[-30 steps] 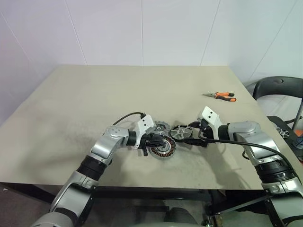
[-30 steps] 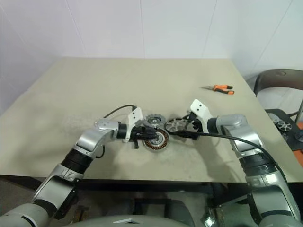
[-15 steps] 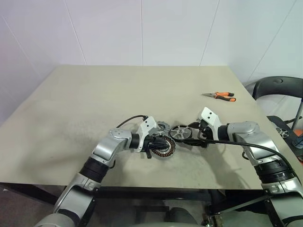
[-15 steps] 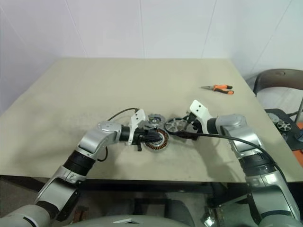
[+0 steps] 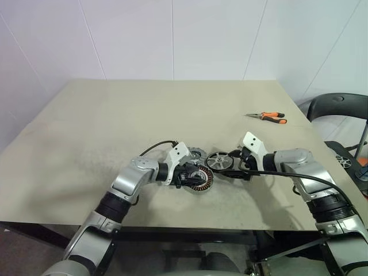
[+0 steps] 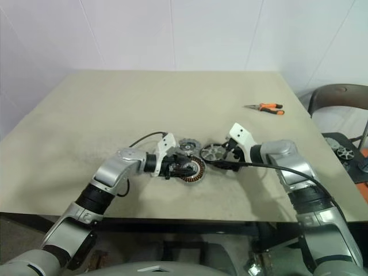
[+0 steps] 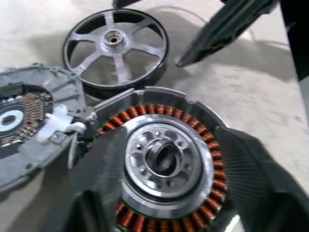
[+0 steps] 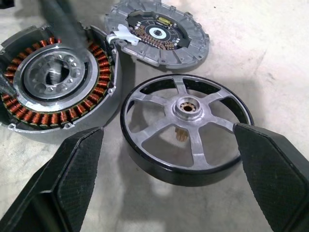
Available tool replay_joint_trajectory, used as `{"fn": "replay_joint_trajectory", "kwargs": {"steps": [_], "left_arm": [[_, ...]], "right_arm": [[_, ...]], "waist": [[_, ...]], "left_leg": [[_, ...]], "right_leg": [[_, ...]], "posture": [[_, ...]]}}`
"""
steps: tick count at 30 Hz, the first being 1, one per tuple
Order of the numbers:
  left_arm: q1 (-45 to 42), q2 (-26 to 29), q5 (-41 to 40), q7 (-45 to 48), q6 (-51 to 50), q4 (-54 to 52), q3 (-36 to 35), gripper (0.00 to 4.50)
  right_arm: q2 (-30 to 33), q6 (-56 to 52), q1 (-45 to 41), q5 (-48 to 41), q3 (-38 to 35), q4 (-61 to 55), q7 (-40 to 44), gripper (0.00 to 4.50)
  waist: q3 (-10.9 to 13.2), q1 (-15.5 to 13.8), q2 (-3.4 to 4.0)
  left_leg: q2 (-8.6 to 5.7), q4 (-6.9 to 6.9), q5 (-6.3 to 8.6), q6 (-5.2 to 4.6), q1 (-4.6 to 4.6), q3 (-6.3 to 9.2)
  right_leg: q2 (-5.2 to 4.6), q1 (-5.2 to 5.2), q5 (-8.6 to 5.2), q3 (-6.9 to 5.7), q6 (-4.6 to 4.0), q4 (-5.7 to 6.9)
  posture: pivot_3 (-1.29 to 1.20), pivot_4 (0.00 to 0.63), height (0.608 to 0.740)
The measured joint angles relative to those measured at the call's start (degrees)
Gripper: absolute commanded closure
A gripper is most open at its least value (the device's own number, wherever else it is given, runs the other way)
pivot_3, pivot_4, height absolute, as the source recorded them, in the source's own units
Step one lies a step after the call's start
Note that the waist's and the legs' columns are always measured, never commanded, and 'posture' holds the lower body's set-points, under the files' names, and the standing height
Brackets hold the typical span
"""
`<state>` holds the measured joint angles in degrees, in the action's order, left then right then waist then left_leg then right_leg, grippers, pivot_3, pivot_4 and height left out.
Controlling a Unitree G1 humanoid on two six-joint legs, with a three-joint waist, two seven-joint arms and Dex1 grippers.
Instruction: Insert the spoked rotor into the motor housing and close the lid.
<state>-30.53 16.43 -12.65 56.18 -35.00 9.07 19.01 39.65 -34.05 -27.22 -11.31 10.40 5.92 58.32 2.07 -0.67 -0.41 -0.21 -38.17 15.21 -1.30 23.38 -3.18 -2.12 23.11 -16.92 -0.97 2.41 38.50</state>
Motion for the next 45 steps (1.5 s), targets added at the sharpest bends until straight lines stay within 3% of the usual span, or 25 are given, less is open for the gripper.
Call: {"fn": "replay_joint_trajectory", "kwargs": {"steps": [6, 16, 23, 26, 31, 32, 37, 45], "left_arm": [[-0.1, 0.4, 0.2, -1.7, 2.4, 0.4, -0.7, 1.52], [-5.1, 7.1, -12.0, -5.7, -7.3, -5.8, -20.9, 1.52], [0.5, 9.8, -13.8, -10.3, -9.4, -7.5, -25.5, 1.52], [2.1, 10.0, -14.3, -12.4, -9.8, -8.9, -26.8, 1.49], [3.4, 9.2, -15.9, -15.0, -10.8, -11.5, -27.3, 1.49], [3.4, 8.8, -16.4, -15.4, -10.9, -11.8, -27.3, 1.49], [4.9, 8.5, -18.1, -16.7, -11.8, -13.3, -27.3, 1.49], [6.2, 9.2, -18.0, -17.8, -11.9, -13.3, -27.2, 1.49]], "right_arm": [[-0.2, 0.2, 0.0, 0.0, 0.0, 0.1, 0.0, 0.0], [-0.5, -4.8, -2.1, -5.3, -0.5, -5.5, 3.5, 0.0], [-1.3, -5.2, -3.2, -5.8, 1.7, -9.4, 4.4, 0.0], [-4.3, -7.0, -5.7, -7.8, 1.6, -11.4, 3.7, 0.6], [-4.7, -7.8, -6.4, -9.2, 1.9, -12.7, 4.2, 2.31], [-4.7, -8.0, -6.3, -9.2, 2.4, -12.3, 4.2, 2.31], [-5.2, -7.9, -3.8, -8.7, 4.2, -10.5, 3.6, 3.72], [-9.4, -5.3, -1.0, -4.5, 5.4, -5.7, -2.8, 3.72]], "waist": [[0.0, 0.0, 0.0], [0.0, 0.3, 0.0], [0.0, 0.1, -0.02], [0.0, 0.1, -0.03], [0.0, 0.0, -0.07], [0.0, 0.0, -0.08], [0.0, 0.1, -0.09], [-0.1, 0.4, -0.11]], "left_leg": [[0.0, -0.01, 0.0, 0.0, 0.0, 0.0], [0.0, -0.04, 0.0, 0.01, -0.01, 0.0], [-0.01, -0.09, -0.01, 0.01, -0.06, 0.0], [0.0, -0.09, -0.02, 0.05, -0.05, 0.01], [-0.11, -0.09, -0.01, 0.06, -0.05, 0.02], [-0.12, -0.09, -0.01, 0.06, -0.05, 0.01], [-0.12, -0.05, -0.01, 0.06, -0.05, 0.01], [-0.12, -0.07, -0.02, 0.08, -0.06, 0.0]], "right_leg": [[0.0, 0.0, 0.0, 0.0, 0.01, 0.02], [0.01, 0.05, 0.02, 0.0, 0.04, 0.2], [0.0, 0.02, 0.02, 0.0, 0.04, 0.28], [0.0, 0.08, 0.02, 0.01, 0.03, 0.36], [-0.13, 0.06, 0.01, 0.0, 0.03, 0.37], [-0.15, 0.06, 0.01, 0.0, 0.02, 0.37], [-0.16, 0.09, 0.01, 0.0, 0.02, 0.38], [-0.16, 0.11, 0.0, 0.0, 0.01, 0.45]], "posture": [[0.0, 0.0, 0.74], [0.0, 0.0, 0.74], [0.0, 0.0, 0.74], [0.0, 0.0, 0.74], [0.0, 0.0, 0.74], [0.0, 0.0, 0.74], [0.0, 0.0, 0.74], [0.0, 0.0, 0.74]]}}
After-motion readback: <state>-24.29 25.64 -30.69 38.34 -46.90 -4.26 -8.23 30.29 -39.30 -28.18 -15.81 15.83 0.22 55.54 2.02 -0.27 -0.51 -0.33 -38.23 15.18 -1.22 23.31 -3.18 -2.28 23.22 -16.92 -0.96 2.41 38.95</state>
